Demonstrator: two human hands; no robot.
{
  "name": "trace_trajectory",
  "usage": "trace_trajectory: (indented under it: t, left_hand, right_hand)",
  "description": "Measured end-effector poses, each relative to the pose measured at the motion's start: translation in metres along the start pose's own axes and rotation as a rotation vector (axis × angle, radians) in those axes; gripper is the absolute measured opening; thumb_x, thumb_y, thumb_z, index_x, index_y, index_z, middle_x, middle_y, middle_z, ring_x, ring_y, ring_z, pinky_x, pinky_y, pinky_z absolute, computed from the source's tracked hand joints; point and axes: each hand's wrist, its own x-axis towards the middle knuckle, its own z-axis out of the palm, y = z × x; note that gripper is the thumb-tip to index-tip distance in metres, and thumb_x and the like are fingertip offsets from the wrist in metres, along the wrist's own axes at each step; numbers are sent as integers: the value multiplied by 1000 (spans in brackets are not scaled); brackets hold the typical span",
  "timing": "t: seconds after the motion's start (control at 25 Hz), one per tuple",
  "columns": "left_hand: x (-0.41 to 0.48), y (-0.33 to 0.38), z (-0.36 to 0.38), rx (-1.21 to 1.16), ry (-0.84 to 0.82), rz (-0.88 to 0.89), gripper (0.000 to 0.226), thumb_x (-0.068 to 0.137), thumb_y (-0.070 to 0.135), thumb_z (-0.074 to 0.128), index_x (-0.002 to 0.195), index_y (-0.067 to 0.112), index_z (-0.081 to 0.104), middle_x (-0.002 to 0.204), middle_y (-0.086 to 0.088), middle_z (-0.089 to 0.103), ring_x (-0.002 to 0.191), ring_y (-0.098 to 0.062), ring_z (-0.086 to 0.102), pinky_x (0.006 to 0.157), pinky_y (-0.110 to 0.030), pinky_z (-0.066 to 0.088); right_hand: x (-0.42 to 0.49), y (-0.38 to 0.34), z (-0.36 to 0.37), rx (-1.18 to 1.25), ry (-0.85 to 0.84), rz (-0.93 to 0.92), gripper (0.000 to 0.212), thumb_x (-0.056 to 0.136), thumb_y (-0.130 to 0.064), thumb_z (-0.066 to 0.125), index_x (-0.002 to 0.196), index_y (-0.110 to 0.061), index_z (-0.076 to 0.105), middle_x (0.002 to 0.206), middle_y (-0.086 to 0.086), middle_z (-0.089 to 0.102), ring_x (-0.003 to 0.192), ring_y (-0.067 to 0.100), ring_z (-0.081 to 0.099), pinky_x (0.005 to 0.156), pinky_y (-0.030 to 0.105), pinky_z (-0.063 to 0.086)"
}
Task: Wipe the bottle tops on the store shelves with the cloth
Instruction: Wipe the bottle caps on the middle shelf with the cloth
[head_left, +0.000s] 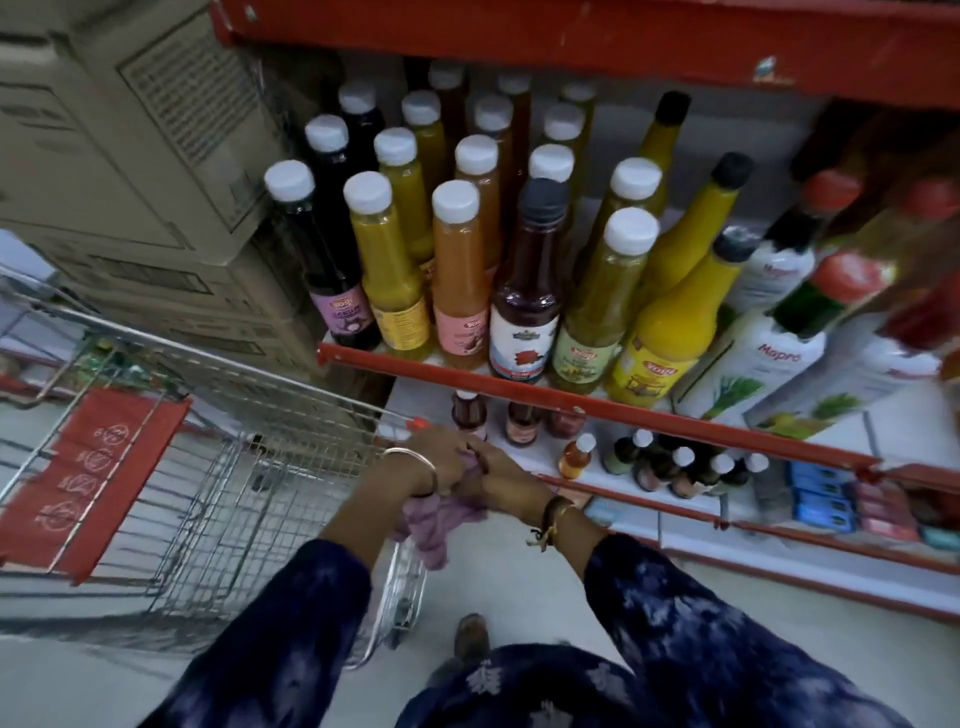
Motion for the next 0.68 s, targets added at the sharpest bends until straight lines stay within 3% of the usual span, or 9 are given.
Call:
trace_trajectory:
  t: [0.08, 0.2, 0.28, 0.36, 0.52, 0.6, 0.68]
  left_hand:
    - [-5, 26, -17, -190, 27, 132, 22, 64, 19, 67, 83, 25, 58, 79, -6, 65, 82, -23, 61, 77, -38, 49]
    - [-10, 70, -23, -489, 189, 311, 19, 73, 15, 66, 75, 27, 51, 67, 0, 57, 65, -14, 56, 67, -31, 45]
    - [-9, 108, -20, -529, 324, 452, 11, 85, 11, 56, 81, 22, 56, 79, -3, 64, 72, -8, 60, 72, -19, 46]
    - [-4, 140, -15, -534, 426, 557, 13, 90, 12, 50, 100, 13, 58, 101, -6, 65, 90, -6, 61, 79, -10, 45]
    - [14, 192, -6, -613, 498, 613, 50, 85, 24, 55, 130, 9, 40, 137, -12, 47, 125, -18, 47, 105, -33, 42]
    - [26, 209, -6, -574, 545, 557, 62, 83, 23, 62, 136, 8, 33, 142, -13, 43, 130, -24, 42, 109, -34, 37]
    - [36, 220, -9, -537, 578, 503, 67, 82, 20, 64, 138, 8, 31, 143, -13, 44, 130, -26, 42, 106, -34, 36]
  right_hand:
    - [-34, -26, -35, 78, 47, -2, 49, 76, 8, 68, 121, -4, 52, 84, -17, 70, 72, -10, 61, 62, 7, 45]
    - [-90, -49, -76, 39, 170, -93, 29, 74, -5, 75, 100, -14, 67, 82, -16, 71, 79, -3, 63, 70, 13, 48]
    - [-128, -62, -105, -35, 301, -125, 25, 73, -7, 77, 93, -18, 67, 79, -14, 71, 75, -4, 63, 67, 10, 47]
    - [-165, -78, -134, -195, 443, -150, 25, 71, -10, 79, 88, -19, 63, 80, -8, 67, 70, -3, 60, 64, 13, 46]
    - [-224, -132, -183, -414, 803, -307, 26, 75, -1, 72, 86, -20, 59, 74, -8, 67, 60, 0, 59, 52, 10, 47]
    - [-228, -164, -199, -557, 995, -466, 26, 82, -4, 66, 101, -22, 61, 76, -7, 69, 52, 8, 61, 48, 14, 50]
    - [-205, -188, -209, -818, 1118, -594, 27, 85, -16, 62, 112, -18, 61, 88, -2, 70, 54, 9, 61, 55, 16, 52]
